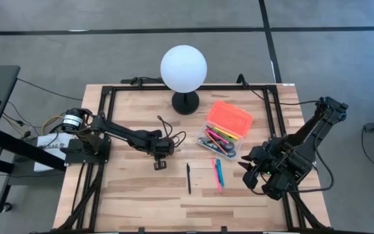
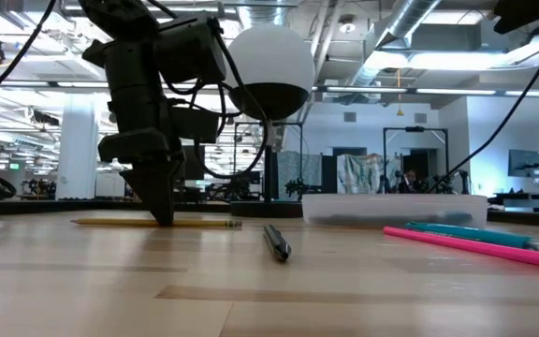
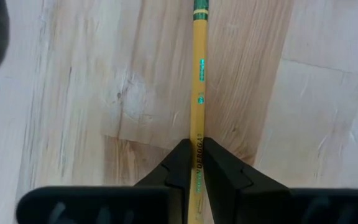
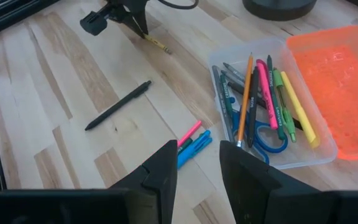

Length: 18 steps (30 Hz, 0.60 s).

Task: Pick & place school supplies into a supply box
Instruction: Put the yellow pencil into the orange supply box

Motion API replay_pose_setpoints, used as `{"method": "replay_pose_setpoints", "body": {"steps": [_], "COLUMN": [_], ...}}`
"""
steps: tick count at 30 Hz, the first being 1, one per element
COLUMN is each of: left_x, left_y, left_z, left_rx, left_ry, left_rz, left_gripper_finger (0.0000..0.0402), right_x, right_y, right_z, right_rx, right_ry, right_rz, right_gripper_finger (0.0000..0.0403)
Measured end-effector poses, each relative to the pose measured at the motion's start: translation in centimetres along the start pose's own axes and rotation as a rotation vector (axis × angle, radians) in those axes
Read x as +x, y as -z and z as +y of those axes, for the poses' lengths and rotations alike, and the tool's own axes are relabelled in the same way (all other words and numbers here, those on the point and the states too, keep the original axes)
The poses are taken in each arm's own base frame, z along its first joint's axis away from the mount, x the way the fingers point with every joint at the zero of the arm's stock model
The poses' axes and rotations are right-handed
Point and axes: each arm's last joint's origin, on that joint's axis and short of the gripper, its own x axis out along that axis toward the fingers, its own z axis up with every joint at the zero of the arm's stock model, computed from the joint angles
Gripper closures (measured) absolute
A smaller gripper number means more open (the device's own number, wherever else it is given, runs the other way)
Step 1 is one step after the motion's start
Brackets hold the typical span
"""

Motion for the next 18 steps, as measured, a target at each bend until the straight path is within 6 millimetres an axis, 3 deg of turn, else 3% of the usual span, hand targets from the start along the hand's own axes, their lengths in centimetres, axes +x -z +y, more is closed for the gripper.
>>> {"method": "replay_pose_setpoints", "body": {"steps": [18], "left_x": [0.1], "left_y": [-0.36], "left_z": [-0.03], "left_rx": [0.036], "left_ry": [-0.026], "left_rz": [-0.061], "left_gripper_finger": [0.0374], "right_x": [0.0], "right_y": [0.0], "right_z": [0.0], "right_rx": [0.0], "right_ry": [0.0], "right_rz": [0.0], "right_gripper_finger": [0.029]}}
